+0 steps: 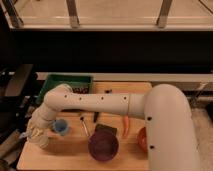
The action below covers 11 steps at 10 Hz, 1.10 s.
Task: Place towel in paper cup
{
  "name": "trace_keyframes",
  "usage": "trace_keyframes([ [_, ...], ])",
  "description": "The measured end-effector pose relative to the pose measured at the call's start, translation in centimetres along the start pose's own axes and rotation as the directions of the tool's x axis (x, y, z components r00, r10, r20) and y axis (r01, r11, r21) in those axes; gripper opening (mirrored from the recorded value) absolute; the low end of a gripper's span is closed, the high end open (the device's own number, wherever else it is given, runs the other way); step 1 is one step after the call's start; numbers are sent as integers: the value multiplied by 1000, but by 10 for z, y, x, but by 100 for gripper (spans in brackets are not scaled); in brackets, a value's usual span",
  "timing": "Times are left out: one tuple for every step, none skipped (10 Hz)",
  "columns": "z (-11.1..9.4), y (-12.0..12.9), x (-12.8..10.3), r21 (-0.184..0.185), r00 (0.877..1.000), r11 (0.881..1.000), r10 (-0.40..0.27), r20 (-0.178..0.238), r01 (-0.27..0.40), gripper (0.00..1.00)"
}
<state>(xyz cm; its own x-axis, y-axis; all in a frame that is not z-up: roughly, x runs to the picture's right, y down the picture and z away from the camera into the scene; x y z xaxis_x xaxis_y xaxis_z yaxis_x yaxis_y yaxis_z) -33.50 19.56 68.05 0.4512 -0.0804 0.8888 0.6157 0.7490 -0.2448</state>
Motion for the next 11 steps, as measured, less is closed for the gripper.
trace_keyframes([
  [-1,2,2,1,1000,1000,12,-2,-12,80],
  [-2,5,3,2,1000,1000,22,-8,-22,80],
  [-5,7,3,3,999,1000,30,-21,-30,80],
  [-11,9,3,9,998,999,35,-43,-35,80],
  [-20,9,0,16,997,999,34,-66,-33,80],
  [-36,7,-5,22,994,999,33,-107,-31,80],
  [-48,6,-7,25,989,999,33,-143,-30,80],
  [-65,6,-7,32,983,999,37,-182,-32,80],
  [-83,7,-2,49,975,998,51,-218,-41,80],
  [-95,9,4,66,969,997,65,-239,-51,80],
  [-94,10,3,65,969,997,65,-239,-51,80],
])
